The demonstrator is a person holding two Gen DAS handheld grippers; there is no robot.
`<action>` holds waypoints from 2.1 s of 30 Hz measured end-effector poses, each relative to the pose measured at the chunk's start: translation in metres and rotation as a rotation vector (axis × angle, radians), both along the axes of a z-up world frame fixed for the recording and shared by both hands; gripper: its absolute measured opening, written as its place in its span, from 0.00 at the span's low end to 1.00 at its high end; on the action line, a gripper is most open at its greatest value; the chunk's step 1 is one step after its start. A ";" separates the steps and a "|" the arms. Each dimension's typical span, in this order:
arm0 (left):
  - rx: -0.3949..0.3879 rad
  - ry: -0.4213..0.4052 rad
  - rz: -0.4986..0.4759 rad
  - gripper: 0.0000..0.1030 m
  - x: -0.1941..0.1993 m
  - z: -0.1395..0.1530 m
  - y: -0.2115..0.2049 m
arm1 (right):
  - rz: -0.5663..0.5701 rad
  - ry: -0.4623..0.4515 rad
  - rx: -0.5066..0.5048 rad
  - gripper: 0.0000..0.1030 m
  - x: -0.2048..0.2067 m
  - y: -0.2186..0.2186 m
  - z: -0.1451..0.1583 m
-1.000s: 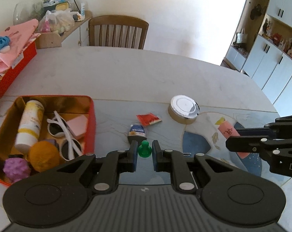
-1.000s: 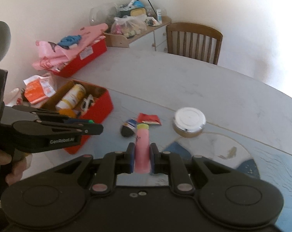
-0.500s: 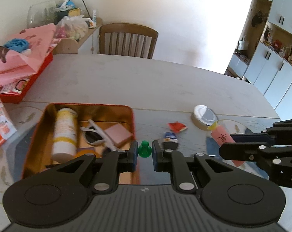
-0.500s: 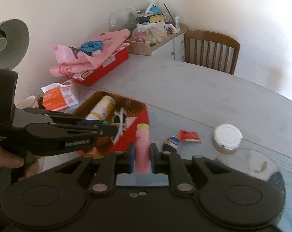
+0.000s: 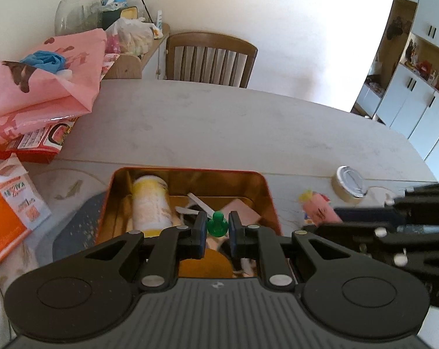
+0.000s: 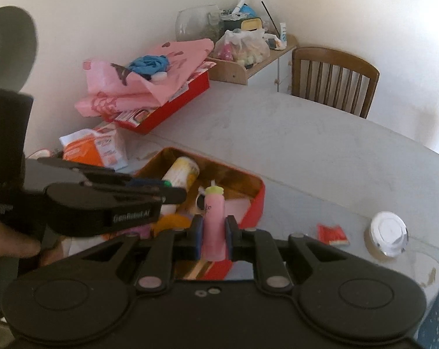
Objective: Organize rigid objects
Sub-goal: 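Carry the green piece with left tool while right tool carries the pink tube into the tray, then open the left tool over the tray while right tool releases the pink tube there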
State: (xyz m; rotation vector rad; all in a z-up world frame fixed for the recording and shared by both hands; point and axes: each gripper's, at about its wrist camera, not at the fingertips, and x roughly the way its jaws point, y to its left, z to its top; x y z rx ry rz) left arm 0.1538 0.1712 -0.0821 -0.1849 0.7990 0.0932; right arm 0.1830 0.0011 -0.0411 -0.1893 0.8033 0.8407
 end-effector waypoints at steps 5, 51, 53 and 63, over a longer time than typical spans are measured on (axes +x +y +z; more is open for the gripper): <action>0.013 0.020 -0.011 0.15 0.017 -0.010 0.012 | -0.025 0.034 -0.010 0.14 0.027 0.023 -0.015; 0.003 0.147 -0.029 0.15 0.069 -0.054 0.032 | -0.015 0.091 -0.085 0.24 0.030 0.043 -0.048; 0.002 0.142 -0.029 0.15 0.065 -0.051 0.031 | -0.017 0.096 -0.065 0.25 0.027 0.038 -0.044; -0.009 0.097 -0.016 0.15 0.036 -0.028 0.030 | -0.041 0.056 0.004 0.40 0.008 0.005 -0.014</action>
